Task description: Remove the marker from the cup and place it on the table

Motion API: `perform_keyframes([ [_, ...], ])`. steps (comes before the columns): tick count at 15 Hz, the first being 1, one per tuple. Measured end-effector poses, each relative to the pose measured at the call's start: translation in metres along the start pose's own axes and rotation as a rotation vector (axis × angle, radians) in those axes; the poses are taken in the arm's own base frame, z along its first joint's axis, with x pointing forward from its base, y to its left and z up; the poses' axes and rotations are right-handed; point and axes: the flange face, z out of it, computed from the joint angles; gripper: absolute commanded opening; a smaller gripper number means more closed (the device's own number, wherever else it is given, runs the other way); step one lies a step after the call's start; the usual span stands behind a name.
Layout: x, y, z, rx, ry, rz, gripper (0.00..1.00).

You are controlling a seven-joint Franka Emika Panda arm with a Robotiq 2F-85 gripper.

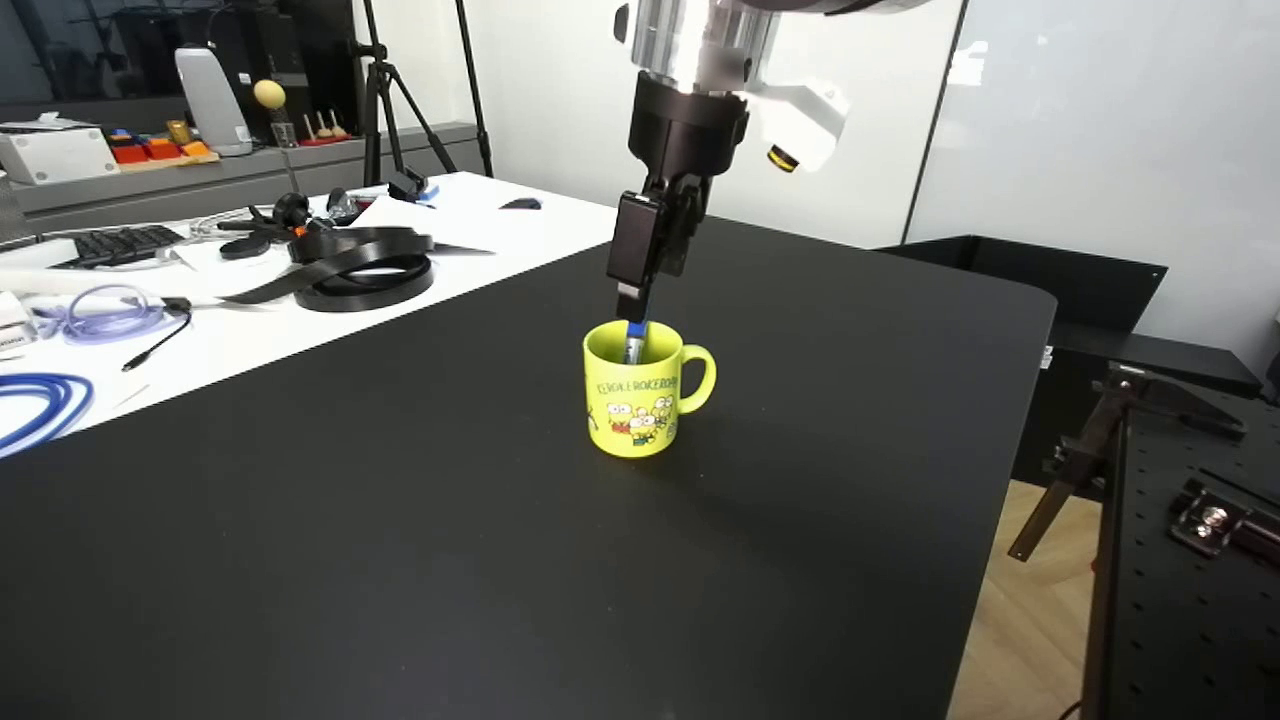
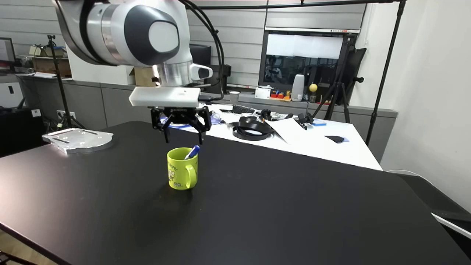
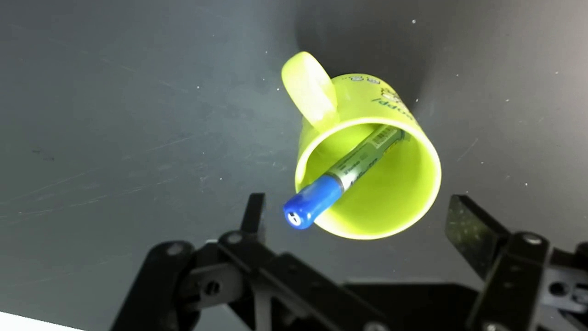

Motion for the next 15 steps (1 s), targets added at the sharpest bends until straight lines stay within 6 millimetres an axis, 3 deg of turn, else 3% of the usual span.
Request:
perform_keyframes([
  [9, 0.0, 0.015, 0.019, -0.005, 0.007, 0.029, 1.0],
  [11, 0.002, 0.017, 0.022, -0.005, 0.007, 0.032, 0.75],
  [15, 0.006, 0.018, 0.028, -0.001, 0.004, 0.032, 0.45],
])
